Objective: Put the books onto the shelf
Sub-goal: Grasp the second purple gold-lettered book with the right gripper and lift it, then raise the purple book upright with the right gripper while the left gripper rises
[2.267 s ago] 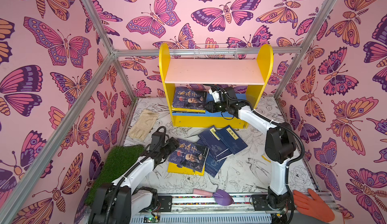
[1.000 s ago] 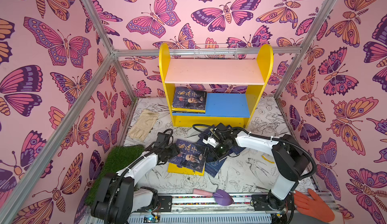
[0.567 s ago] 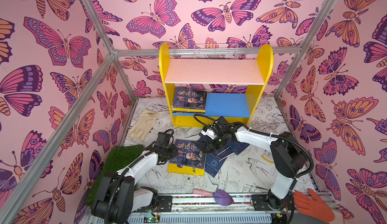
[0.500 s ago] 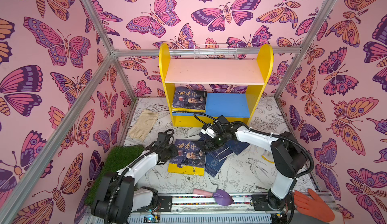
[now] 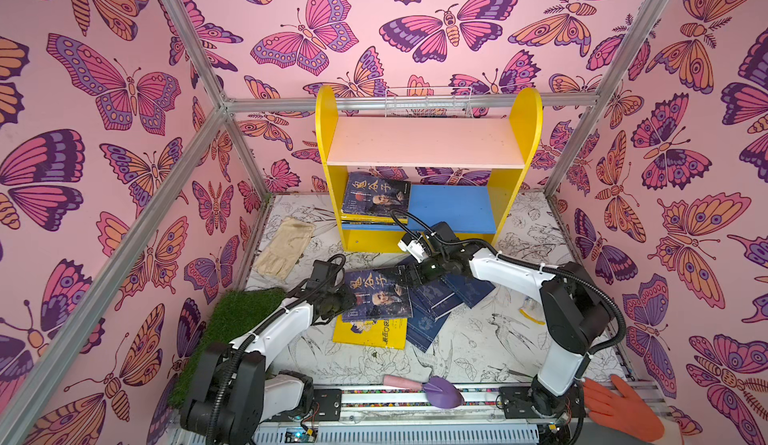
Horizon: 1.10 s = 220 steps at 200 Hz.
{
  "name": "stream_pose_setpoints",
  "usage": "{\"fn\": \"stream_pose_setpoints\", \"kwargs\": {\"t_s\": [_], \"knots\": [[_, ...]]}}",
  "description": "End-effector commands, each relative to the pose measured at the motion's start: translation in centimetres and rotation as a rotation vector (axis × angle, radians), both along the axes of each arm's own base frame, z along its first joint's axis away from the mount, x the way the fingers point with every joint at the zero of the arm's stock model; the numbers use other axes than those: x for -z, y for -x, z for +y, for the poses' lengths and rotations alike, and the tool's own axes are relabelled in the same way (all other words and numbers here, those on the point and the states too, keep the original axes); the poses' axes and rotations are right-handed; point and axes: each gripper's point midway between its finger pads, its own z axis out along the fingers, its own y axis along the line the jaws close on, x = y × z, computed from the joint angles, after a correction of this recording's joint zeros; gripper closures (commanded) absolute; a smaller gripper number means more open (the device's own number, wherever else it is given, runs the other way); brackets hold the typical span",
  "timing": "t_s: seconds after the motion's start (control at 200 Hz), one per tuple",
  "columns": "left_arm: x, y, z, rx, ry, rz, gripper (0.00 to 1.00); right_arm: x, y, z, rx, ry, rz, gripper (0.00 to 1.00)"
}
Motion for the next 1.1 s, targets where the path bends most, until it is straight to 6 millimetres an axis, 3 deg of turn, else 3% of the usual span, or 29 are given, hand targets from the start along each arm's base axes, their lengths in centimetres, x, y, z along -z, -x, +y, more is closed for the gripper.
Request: {"fn": "stream_pose_setpoints", "kwargs": {"t_s": [0.0,0.14,0.316,0.331,0.656,0.937,1.002,1.097], "knots": [[-3.9,-2.0,-1.1,-0.036,0.188,-0.126,0.37,-6.4,-1.3,0.1,0.01,-0.247,-0.061,1.0],[-6.2,-2.8,-0.7,-0.102,0.342,-0.208,0.28,-10.5,-2.6,-2.5,0.068,-0.439,-0.055,1.0],[-8.8,-3.1,-1.4,-0.059,0.447,-0.285,0.21,-12.5,-3.0,-4.3,0.082,-0.487,-0.067,1.0],[-9.0,-3.2,-1.5,-0.054,0.454,-0.29,0.21,-13.7,-2.7,-4.6,0.077,-0.5,-0.09,1.0],[-10.5,-3.4,-3.8,0.049,0.618,-0.333,0.18,-17.1,-1.8,-4.9,0.042,-0.61,-0.094,1.0],[-13.5,-4.0,-4.2,0.093,0.682,-0.477,0.2,-17.0,-0.8,-4.5,0.008,-0.626,-0.056,1.0],[-13.8,-4.0,-4.2,0.1,0.684,-0.489,0.25,-16.7,-0.6,-4.2,0.001,-0.623,-0.05,1.0],[-14.0,-3.9,-4.4,0.112,0.691,-0.496,0.42,-16.2,-0.5,-3.9,-0.004,-0.616,-0.033,1.0]]}}
